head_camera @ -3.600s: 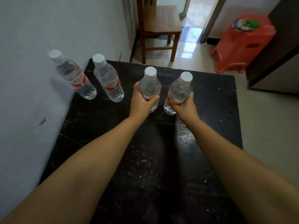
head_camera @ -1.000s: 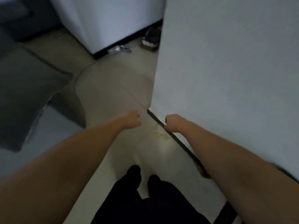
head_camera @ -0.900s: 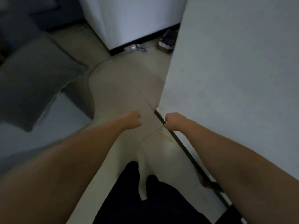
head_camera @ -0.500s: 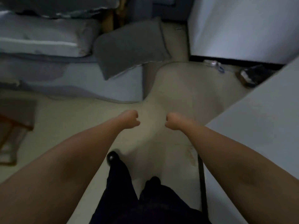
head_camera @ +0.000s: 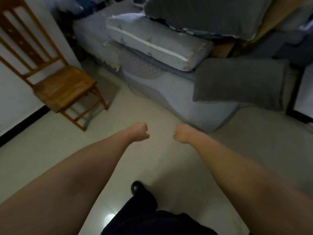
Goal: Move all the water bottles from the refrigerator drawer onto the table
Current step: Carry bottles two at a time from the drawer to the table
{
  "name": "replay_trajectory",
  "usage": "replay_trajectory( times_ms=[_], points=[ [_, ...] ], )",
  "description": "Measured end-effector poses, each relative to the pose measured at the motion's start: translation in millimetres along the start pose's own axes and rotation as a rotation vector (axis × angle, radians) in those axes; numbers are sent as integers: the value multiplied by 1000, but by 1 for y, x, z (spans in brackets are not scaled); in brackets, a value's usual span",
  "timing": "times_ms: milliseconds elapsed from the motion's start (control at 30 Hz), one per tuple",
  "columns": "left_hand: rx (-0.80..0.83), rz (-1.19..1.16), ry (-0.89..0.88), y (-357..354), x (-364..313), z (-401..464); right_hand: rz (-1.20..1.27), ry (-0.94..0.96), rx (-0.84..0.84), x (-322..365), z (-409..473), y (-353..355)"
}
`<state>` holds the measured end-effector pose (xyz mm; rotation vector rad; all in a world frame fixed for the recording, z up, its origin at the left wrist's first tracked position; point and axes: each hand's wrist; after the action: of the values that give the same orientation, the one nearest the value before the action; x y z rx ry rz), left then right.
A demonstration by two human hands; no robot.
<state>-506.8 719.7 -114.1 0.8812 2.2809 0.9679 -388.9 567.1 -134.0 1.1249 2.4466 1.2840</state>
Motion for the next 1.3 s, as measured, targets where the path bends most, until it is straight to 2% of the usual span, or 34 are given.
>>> replay_trajectory(
  times_ms=[300,567,667,967,1100,1300],
  points=[
    [-119,-246,147,86,126,27,-117,175,-32,137,106,70],
    [-141,-477,401,110,222,42,-275,366,77,233,199,106],
    [-150,-537,457,122,246,50,-309,419,105,253,222,121],
    [-314,-784,749,186,304,84,-553,684,161,368,317,208],
    [-330,-903,894,181,328,86,-628,810,209,420,334,210],
    [-379,-996,1065,162,389,61,-807,981,273,511,336,176]
  ],
)
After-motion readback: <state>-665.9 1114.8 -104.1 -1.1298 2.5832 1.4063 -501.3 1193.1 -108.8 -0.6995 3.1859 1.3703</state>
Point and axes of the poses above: each hand's wrist, its own z-axis towards the middle knuckle, its own y-axis out of the back of the hand, x = y × z, and after that the axes turned 6 degrees about y, right-handed
